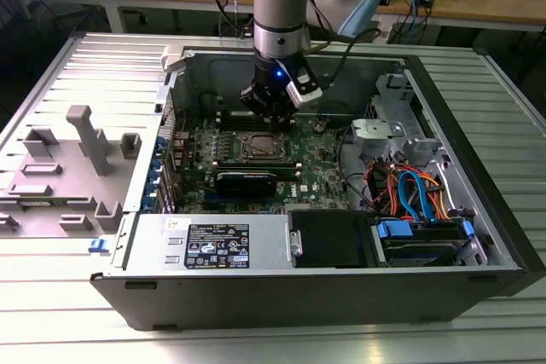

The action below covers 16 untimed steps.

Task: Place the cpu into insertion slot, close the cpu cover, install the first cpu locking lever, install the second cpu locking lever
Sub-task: 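Install the first cpu locking lever, then install the second cpu locking lever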

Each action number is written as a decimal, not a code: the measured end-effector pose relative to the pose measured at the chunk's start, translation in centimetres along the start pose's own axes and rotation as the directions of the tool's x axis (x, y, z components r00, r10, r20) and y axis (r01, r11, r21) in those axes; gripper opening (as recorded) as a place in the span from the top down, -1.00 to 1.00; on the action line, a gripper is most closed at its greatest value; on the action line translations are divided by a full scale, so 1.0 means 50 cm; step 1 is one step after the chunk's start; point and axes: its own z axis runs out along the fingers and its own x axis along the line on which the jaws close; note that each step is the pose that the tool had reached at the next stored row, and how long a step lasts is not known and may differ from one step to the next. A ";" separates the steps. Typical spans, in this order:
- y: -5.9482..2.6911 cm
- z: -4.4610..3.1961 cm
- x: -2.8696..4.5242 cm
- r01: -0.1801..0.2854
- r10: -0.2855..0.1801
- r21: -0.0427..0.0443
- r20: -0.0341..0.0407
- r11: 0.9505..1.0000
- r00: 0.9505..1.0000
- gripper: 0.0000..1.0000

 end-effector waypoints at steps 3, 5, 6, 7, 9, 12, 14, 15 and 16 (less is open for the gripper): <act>0.000 -0.005 -0.001 0.000 0.000 0.000 0.000 1.000 1.000 0.79; -0.009 -0.005 -0.003 0.000 0.000 0.000 -0.001 1.000 1.000 0.79; -0.011 -0.005 -0.003 0.000 0.000 0.000 -0.001 1.000 1.000 0.79; -0.012 -0.005 -0.003 0.000 0.000 0.000 -0.001 1.000 1.000 0.79; -0.012 -0.005 -0.003 0.000 0.000 0.000 -0.001 1.000 1.000 0.79; -0.015 -0.005 -0.003 0.000 0.000 0.000 -0.001 1.000 1.000 0.79; -0.015 -0.005 -0.003 0.000 0.000 0.000 -0.001 1.000 1.000 0.79; -0.015 -0.005 -0.003 0.000 0.000 0.000 -0.001 1.000 1.000 0.79; -0.015 -0.005 -0.003 0.000 0.000 0.000 -0.001 1.000 1.000 0.79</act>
